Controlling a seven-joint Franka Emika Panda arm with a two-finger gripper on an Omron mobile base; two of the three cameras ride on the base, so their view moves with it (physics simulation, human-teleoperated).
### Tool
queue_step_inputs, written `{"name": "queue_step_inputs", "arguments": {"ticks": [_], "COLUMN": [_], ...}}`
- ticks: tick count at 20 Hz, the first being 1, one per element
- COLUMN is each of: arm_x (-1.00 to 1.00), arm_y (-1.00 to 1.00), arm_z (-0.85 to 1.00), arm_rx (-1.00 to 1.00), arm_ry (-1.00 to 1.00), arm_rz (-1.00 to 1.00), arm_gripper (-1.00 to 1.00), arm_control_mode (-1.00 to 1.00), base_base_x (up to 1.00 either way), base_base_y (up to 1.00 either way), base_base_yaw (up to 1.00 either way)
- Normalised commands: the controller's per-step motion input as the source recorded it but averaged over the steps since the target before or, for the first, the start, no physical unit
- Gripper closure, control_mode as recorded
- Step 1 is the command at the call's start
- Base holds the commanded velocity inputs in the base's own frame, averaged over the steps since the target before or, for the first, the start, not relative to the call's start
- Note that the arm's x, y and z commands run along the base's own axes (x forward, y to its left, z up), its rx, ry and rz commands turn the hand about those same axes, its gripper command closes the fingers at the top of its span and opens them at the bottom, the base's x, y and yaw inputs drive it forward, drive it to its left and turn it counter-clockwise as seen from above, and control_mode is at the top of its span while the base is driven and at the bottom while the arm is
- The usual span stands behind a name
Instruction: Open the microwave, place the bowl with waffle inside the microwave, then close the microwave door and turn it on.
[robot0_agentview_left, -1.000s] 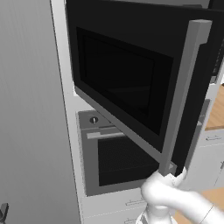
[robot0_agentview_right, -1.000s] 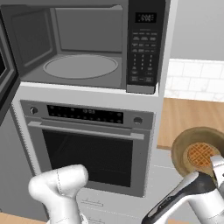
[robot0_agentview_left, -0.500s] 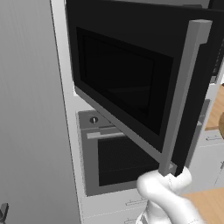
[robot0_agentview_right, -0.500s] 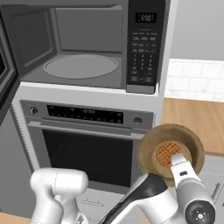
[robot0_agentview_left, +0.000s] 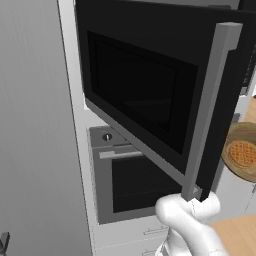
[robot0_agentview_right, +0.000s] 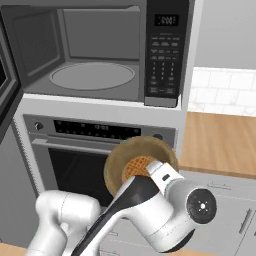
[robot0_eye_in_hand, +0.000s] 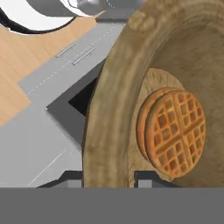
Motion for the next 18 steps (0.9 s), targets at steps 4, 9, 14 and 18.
{"name": "queue_step_inputs", "arguments": {"ticks": [4, 9, 14, 18], "arm_x": [0.00, -0.03, -0.03, -0.01], "arm_y": [0.89, 0.83, 0.94, 0.93], "arm_z": [0.82, 0.58, 0.37, 0.46], "arm_rx": [0.05, 0.16, 0.12, 0.00], "arm_ry": [0.13, 0.13, 0.06, 0.00], "arm_rz": [0.34, 0.00, -0.10, -0.18], "arm_gripper": [1.00, 1.00, 1.00, 1.00], "arm_control_mode": [-1.00, -1.00, -1.00, -1.00], "base_base_x": [0.00, 0.00, 0.00, 0.00], "base_base_y": [0.00, 0.00, 0.00, 0.00], "base_base_yaw": [0.00, 0.00, 0.00, 0.00]}}
